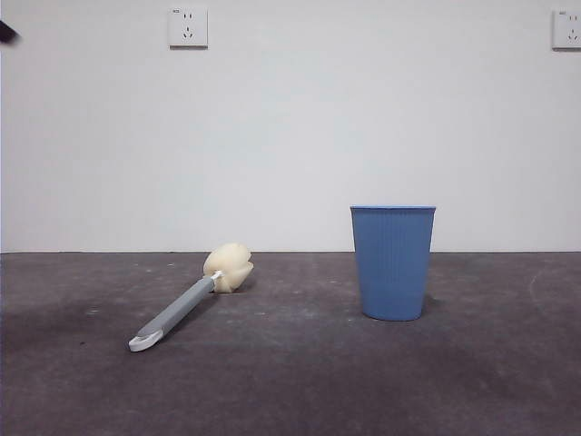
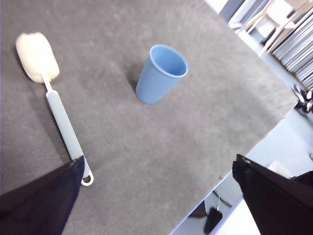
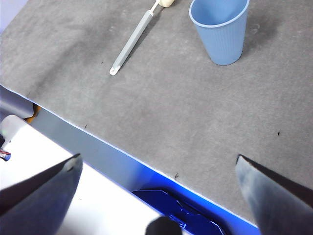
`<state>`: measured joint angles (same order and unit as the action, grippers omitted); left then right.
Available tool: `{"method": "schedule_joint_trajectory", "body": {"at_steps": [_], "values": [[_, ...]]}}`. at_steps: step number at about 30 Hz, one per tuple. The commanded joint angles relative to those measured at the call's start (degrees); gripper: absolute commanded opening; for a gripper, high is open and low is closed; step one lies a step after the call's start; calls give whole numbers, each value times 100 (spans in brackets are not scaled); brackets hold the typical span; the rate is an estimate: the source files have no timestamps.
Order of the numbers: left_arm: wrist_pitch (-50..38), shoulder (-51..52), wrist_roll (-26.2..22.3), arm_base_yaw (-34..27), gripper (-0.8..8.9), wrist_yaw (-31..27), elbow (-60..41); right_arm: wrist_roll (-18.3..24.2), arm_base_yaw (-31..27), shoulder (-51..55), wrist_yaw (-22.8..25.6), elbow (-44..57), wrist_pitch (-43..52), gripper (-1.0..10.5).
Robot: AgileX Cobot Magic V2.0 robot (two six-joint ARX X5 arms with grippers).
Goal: Pick up the cup brush,pick up the cup,insert the brush into the cup,clean the cup,put the cup brush back,put the cup back to the fixed position on the table
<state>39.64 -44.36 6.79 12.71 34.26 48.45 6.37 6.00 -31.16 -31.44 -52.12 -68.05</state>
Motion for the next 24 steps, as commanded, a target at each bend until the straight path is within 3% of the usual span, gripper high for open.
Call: {"method": "schedule_joint_trajectory", "body": {"at_steps": [1,6,13,24], "values": [[-382,-483,256,439,500,-444,7,-57,9,2,-2,-13,28,595],[-1005,-1488,380,1187,502,-1596,98,-98,9,0,2,-13,28,595],[-1147,-2966,417,1668,502,-3014,612,-157,9,-48,2,-13,28,595],[-1309,-5016,575,1781,502,-3569,905,-160,9,-72,7,-13,28,595]]}}
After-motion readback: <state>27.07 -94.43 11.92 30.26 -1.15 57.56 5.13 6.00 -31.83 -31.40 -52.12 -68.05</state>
